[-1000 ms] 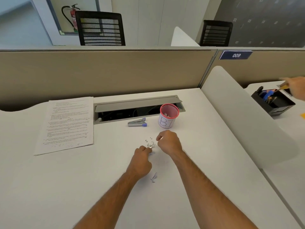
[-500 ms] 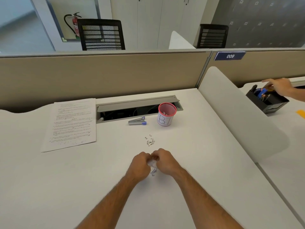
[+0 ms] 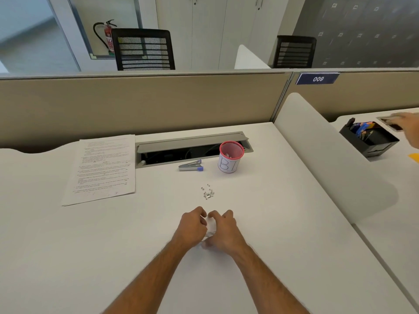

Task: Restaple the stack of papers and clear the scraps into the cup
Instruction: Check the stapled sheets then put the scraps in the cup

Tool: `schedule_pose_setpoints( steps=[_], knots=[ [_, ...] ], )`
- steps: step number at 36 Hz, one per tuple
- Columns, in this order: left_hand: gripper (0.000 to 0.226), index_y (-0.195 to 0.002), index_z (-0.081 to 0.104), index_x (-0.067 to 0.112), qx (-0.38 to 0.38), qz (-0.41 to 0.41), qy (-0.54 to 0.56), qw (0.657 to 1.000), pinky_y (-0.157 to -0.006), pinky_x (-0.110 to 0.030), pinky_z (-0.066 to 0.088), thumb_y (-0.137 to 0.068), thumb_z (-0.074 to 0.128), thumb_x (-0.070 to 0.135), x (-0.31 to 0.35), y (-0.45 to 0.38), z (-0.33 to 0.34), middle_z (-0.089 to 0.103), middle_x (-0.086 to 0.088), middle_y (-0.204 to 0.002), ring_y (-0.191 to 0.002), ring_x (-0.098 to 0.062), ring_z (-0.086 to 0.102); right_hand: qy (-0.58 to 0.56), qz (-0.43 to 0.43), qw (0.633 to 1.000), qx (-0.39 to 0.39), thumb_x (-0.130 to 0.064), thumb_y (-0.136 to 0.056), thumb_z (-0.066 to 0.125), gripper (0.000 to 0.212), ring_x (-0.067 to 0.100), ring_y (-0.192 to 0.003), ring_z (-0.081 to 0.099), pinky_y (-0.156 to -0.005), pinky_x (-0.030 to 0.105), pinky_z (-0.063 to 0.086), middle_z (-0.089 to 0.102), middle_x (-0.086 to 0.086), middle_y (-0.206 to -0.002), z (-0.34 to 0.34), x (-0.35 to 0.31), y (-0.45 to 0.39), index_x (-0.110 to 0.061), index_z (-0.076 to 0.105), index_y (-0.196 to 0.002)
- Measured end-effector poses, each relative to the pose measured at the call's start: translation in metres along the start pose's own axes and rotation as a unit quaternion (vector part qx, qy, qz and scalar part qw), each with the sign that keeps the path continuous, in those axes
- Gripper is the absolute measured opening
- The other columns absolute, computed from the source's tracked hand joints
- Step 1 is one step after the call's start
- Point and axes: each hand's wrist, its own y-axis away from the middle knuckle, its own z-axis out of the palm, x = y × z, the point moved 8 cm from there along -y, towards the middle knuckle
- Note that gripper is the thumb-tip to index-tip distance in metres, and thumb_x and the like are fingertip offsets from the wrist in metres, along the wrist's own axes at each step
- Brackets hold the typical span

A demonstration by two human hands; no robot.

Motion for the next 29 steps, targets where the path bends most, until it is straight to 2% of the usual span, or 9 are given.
schedule_pose_setpoints(
  steps=[3,7,10,13,17,20,24,27,29],
  knots=[
    [0.024,-0.116,0.062,0.011,0.005,-0.002,0.009,1.000,-0.066,-0.020,0.054,-0.092,0.058,0.008,0.003,0.001,-0.004,0.069,0.000,-0.098,-0.083,-0.014,0.065,-0.021,-0.005,1.000,0.001,-0.033,-0.067,0.086,0.074,0.022,-0.113,0.051,-0.084,0.029,0.054,0.035,0.001,-0.121,0.001,-0.002,-0.004,-0.030,0.050,-0.132],
    [0.028,-0.117,0.062,0.013,0.050,-0.012,-0.078,0.996,-0.078,-0.025,0.053,-0.094,0.048,0.003,-0.002,0.000,-0.023,0.069,-0.002,-0.106,-0.088,-0.016,0.063,-0.031,-0.018,0.999,0.018,-0.024,-0.088,0.073,0.039,0.022,-0.109,0.058,-0.088,0.028,0.051,0.045,0.006,-0.126,-0.005,0.000,-0.005,-0.022,0.062,-0.125],
    [0.019,-0.105,0.063,0.011,0.007,-0.047,-0.143,0.989,-0.075,-0.028,0.056,-0.093,0.048,0.009,-0.009,0.001,-0.029,0.071,-0.007,-0.104,-0.085,-0.021,0.067,-0.022,-0.030,0.999,0.032,-0.013,-0.093,0.066,0.031,0.023,-0.113,0.057,-0.090,0.022,0.045,0.050,0.010,-0.125,-0.009,0.004,-0.002,-0.013,0.066,-0.124],
    [0.011,-0.082,0.058,0.007,-0.076,-0.096,-0.144,0.982,-0.071,-0.033,0.065,-0.090,0.050,0.009,-0.012,0.008,-0.020,0.074,-0.011,-0.081,-0.075,-0.027,0.078,-0.014,-0.042,0.998,0.042,0.002,-0.092,0.054,0.034,0.024,-0.114,0.058,-0.091,0.018,0.044,0.058,0.012,-0.122,-0.009,0.003,0.003,-0.008,0.068,-0.121],
    [0.009,-0.084,0.057,0.001,-0.109,-0.144,-0.065,0.981,-0.074,-0.041,0.065,-0.088,0.049,0.001,-0.010,0.016,-0.005,0.077,-0.024,-0.088,-0.077,-0.034,0.078,-0.028,-0.065,0.997,0.028,0.011,-0.087,0.046,0.042,0.011,-0.096,0.061,-0.082,0.006,0.041,0.062,0.006,-0.113,-0.005,0.000,0.006,-0.004,0.069,-0.118],
    [0.020,-0.091,0.061,-0.002,-0.095,-0.142,-0.003,0.985,-0.074,-0.045,0.065,-0.084,0.043,0.001,-0.008,0.013,0.002,0.076,-0.022,-0.084,-0.075,-0.033,0.078,-0.032,-0.066,0.997,0.023,0.002,-0.088,0.057,0.037,0.016,-0.105,0.060,-0.085,0.012,0.045,0.062,0.006,-0.121,-0.005,0.000,0.006,-0.007,0.067,-0.123],
    [0.026,-0.105,0.061,0.001,-0.067,-0.133,0.030,0.988,-0.079,-0.044,0.065,-0.083,0.048,0.006,-0.009,0.009,-0.001,0.075,-0.018,-0.093,-0.083,-0.029,0.076,-0.047,-0.047,0.998,0.024,-0.013,-0.084,0.070,0.053,0.020,-0.122,0.051,-0.096,0.023,0.047,0.050,0.003,-0.127,0.000,0.005,0.008,-0.019,0.058,-0.134],
    [0.022,-0.105,0.060,0.002,-0.043,-0.138,0.029,0.989,-0.078,-0.042,0.065,-0.086,0.049,0.007,-0.009,0.010,-0.011,0.075,-0.017,-0.093,-0.081,-0.029,0.077,-0.044,-0.053,0.997,0.021,-0.022,-0.081,0.074,0.061,0.016,-0.124,0.045,-0.094,0.018,0.045,0.040,-0.001,-0.129,0.008,0.003,0.010,-0.028,0.052,-0.138],
    [0.016,-0.101,0.060,0.004,-0.020,-0.141,0.016,0.990,-0.076,-0.040,0.065,-0.090,0.048,0.006,-0.010,0.010,-0.020,0.075,-0.015,-0.087,-0.076,-0.026,0.077,-0.048,-0.053,0.997,0.020,-0.027,-0.076,0.079,0.065,0.013,-0.118,0.044,-0.085,0.011,0.042,0.036,-0.005,-0.125,0.014,0.002,0.010,-0.032,0.054,-0.136]
  ],
)
